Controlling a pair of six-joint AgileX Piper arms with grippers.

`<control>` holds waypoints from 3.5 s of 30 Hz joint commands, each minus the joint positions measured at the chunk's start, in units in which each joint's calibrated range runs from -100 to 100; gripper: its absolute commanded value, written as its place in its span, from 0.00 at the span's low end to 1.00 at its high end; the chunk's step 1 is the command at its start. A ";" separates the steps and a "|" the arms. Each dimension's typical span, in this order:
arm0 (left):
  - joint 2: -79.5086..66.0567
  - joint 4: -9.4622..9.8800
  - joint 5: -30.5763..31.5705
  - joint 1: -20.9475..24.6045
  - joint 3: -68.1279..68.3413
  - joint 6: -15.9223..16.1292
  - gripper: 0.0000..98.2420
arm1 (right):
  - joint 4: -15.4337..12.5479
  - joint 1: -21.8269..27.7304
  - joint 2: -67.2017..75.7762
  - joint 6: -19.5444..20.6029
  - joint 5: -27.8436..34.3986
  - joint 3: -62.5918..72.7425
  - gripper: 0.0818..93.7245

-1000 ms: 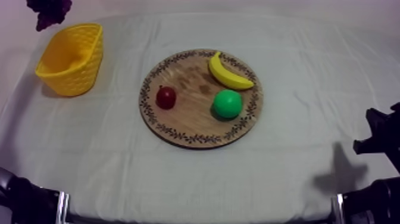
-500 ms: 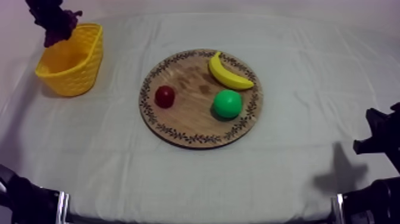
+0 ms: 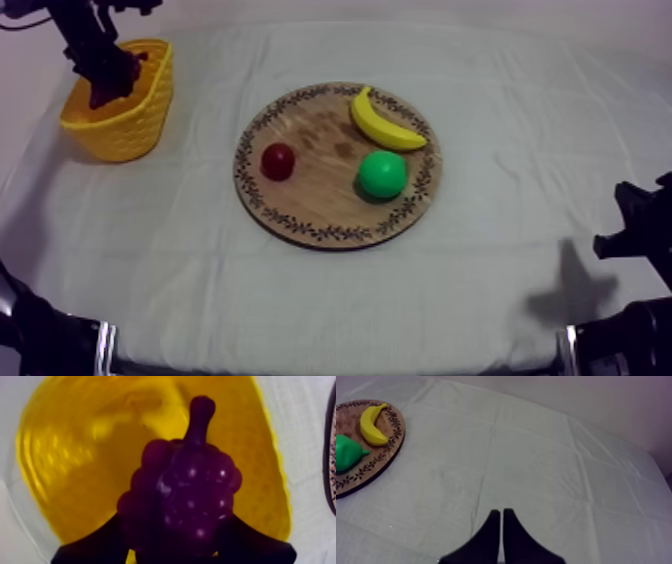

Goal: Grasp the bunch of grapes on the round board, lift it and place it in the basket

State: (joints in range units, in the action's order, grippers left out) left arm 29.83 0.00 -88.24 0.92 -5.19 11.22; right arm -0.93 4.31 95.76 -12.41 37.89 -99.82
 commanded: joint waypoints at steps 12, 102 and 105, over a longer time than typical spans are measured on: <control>2.53 -1.37 -0.27 0.53 -0.22 -3.25 0.76 | -0.02 -0.02 0.00 -0.02 0.02 0.04 0.00; -126.99 1.56 49.62 -8.66 102.58 -17.09 0.00 | -0.02 -0.02 0.00 -0.02 0.02 0.04 0.00; -128.86 1.83 52.19 -8.58 103.78 -19.44 0.00 | -0.02 -0.02 0.00 -0.02 0.02 0.04 0.00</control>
State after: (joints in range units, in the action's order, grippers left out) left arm -98.48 1.79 -37.06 -7.73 98.25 -5.87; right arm -0.93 4.31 95.76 -12.46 37.89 -99.82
